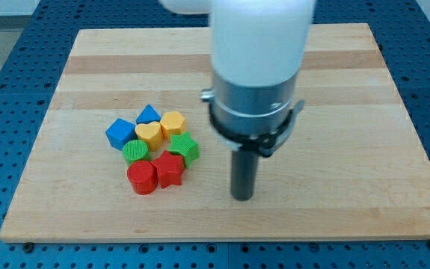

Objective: Touch the right side of the green star

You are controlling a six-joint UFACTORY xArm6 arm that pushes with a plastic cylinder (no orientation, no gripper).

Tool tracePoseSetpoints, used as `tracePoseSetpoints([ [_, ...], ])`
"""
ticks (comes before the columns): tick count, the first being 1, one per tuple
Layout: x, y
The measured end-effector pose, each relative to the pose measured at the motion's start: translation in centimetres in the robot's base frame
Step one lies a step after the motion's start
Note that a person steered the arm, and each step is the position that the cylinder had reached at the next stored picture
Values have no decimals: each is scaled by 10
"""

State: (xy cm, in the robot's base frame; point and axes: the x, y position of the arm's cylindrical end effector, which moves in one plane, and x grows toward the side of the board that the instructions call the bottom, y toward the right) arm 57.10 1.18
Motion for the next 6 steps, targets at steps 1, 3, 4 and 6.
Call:
tracePoseSetpoints([
  [1, 0, -10],
  [3, -58, -18],
  [4, -53, -28],
  [6, -40, -39],
])
